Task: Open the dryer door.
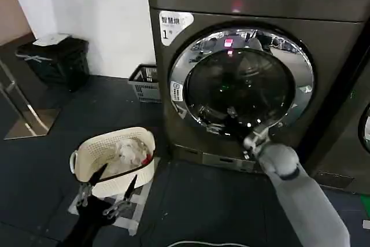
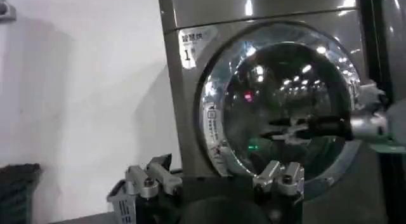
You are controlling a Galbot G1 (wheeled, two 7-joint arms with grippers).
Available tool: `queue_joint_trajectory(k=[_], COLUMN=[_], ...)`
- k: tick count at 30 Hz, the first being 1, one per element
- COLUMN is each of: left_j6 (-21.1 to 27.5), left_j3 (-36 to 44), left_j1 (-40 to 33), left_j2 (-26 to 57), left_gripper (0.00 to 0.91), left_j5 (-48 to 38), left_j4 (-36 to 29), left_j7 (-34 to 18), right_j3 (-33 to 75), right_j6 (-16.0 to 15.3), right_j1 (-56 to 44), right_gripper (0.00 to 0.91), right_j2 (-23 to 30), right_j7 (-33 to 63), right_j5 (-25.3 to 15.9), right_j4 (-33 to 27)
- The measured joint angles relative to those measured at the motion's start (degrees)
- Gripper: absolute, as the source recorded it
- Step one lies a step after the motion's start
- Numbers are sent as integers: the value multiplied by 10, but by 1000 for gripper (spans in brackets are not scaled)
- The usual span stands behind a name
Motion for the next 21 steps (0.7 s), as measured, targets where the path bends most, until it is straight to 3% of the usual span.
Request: queue_joint_trajectory(k=[11, 21], left_j6=[-3, 26], left_j3=[-1, 0], left_j1=[3, -1], left_j2=[-2, -2], left_gripper=[907, 907], left_j5=[3, 5], left_j4=[-1, -2], left_j7=[2, 6], right_j3=[-25, -42], right_j6=[3, -5], right_j1=[38, 65], right_gripper=[907, 907], right_j2=[36, 48], right_j7=[-2, -10], right_j5=[-3, 1], right_j4=[-48, -81])
